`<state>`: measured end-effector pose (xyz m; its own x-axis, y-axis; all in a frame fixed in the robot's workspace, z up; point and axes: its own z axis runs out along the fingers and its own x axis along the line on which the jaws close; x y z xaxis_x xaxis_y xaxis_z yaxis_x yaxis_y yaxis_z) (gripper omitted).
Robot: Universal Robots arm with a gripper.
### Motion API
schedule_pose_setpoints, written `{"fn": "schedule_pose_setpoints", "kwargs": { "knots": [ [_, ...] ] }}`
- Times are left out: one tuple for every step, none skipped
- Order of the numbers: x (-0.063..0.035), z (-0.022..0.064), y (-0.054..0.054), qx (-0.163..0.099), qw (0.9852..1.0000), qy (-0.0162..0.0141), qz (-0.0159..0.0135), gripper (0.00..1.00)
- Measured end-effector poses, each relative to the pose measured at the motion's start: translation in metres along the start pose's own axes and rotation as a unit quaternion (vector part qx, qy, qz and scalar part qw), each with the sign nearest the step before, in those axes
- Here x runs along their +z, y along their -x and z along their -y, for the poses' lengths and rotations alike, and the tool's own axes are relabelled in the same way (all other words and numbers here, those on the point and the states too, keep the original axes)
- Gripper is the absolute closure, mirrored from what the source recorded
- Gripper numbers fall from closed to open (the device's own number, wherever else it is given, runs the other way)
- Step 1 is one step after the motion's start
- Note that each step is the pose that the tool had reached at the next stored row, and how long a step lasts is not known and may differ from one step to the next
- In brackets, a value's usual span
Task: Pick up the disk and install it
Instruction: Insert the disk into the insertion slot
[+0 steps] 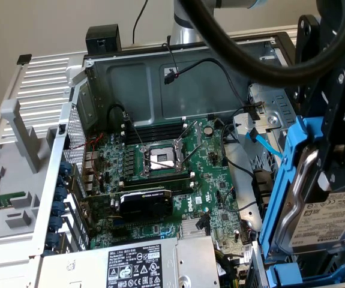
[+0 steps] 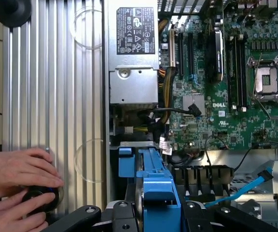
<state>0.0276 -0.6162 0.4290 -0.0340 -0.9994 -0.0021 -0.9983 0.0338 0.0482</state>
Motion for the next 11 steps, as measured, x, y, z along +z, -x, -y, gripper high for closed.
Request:
{"fn": "schedule_pose_setpoints", "kwargs": {
  "knots": [
    [0.0001, 0.0001, 0.0000, 0.000, 1.0000, 0.0000, 0.0000, 0.63],
    [0.0005, 0.0002, 0.0000, 0.000, 1.0000, 0.0000, 0.0001, 0.63],
    [0.0009, 0.0002, 0.0000, 0.000, 1.0000, 0.0000, 0.0001, 0.63],
    [0.0011, 0.0002, 0.0000, 0.000, 1.0000, 0.0000, 0.0000, 0.63],
    [0.0014, 0.0002, 0.0000, 0.000, 1.0000, 0.0000, 0.0000, 0.63],
    [0.0018, 0.0002, 0.0000, 0.000, 1.0000, 0.0000, 0.0000, 0.63],
    [0.0021, 0.0002, 0.0000, 0.000, 1.0000, 0.0000, 0.0000, 0.63],
    [0.0024, 0.0002, 0.0000, 0.000, 1.0000, 0.0000, 0.0000, 0.63],
    [0.0029, 0.0003, 0.0000, 0.000, 1.0000, 0.0000, 0.0000, 0.63],
    [0.0034, 0.0003, 0.0000, 0.000, 1.0000, 0.0000, 0.0000, 0.63],
    [0.0038, 0.0003, 0.0000, 0.000, 1.0000, 0.0000, 0.0000, 0.63]
  ]
}}
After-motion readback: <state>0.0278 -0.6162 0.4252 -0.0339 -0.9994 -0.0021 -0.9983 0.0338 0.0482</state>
